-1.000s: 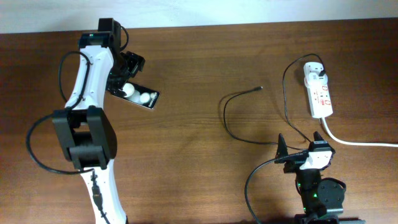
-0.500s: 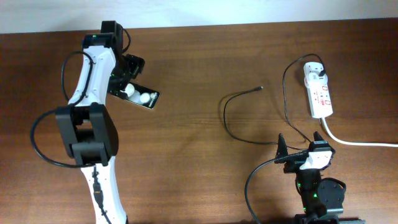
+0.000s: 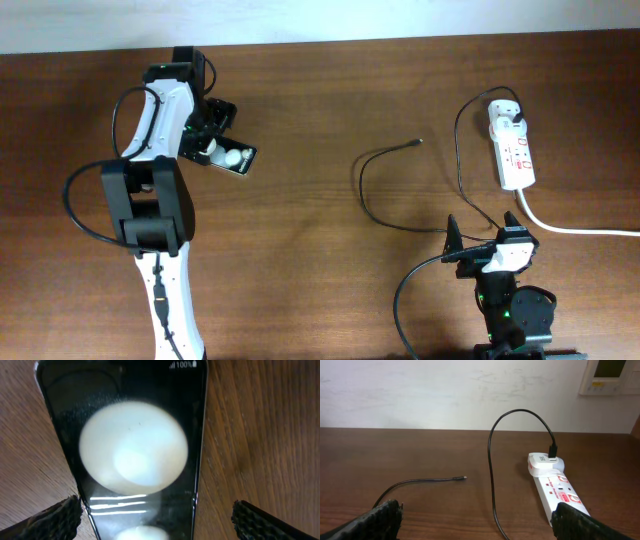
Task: Plug charger to phone and switch on socket
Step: 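Lift the phone with the left gripper and raise it upright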
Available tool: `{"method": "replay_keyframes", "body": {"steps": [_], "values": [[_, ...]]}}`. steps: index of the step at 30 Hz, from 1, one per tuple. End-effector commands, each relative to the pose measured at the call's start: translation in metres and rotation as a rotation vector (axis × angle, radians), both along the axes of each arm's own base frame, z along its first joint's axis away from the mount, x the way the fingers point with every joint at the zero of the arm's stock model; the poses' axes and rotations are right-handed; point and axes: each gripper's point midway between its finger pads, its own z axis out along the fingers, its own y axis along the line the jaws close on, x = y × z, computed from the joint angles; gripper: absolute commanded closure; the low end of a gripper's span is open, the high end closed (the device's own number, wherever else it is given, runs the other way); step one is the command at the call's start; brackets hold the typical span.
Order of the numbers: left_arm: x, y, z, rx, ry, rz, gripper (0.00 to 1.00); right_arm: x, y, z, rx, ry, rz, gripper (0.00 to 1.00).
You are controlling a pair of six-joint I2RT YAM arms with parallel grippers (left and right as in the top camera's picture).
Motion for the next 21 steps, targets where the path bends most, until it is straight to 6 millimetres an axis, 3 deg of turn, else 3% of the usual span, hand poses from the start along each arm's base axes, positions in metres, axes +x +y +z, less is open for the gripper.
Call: {"method": "replay_keyframes", "body": {"steps": [1, 6, 14, 21], "values": [[0.001, 0.01, -0.006, 0.041, 0.009, 0.014, 0.0, 0.0, -0.002, -0.003, 0.007, 0.002, -0.012, 0.01], [-0.007, 0.01, -0.024, 0.041, 0.063, -0.006, 0.0, 0.0, -0.002, -0.002, 0.007, 0.002, -0.012, 0.01], [-0.008, 0.013, -0.026, 0.059, 0.068, -0.04, 0.0, 0.0, -0.002, -0.002, 0.007, 0.002, -0.012, 0.02], [-0.008, 0.002, -0.026, 0.056, 0.067, -0.058, 0.01, 0.0, -0.002, -0.002, 0.007, 0.002, -0.012, 0.01]]}}
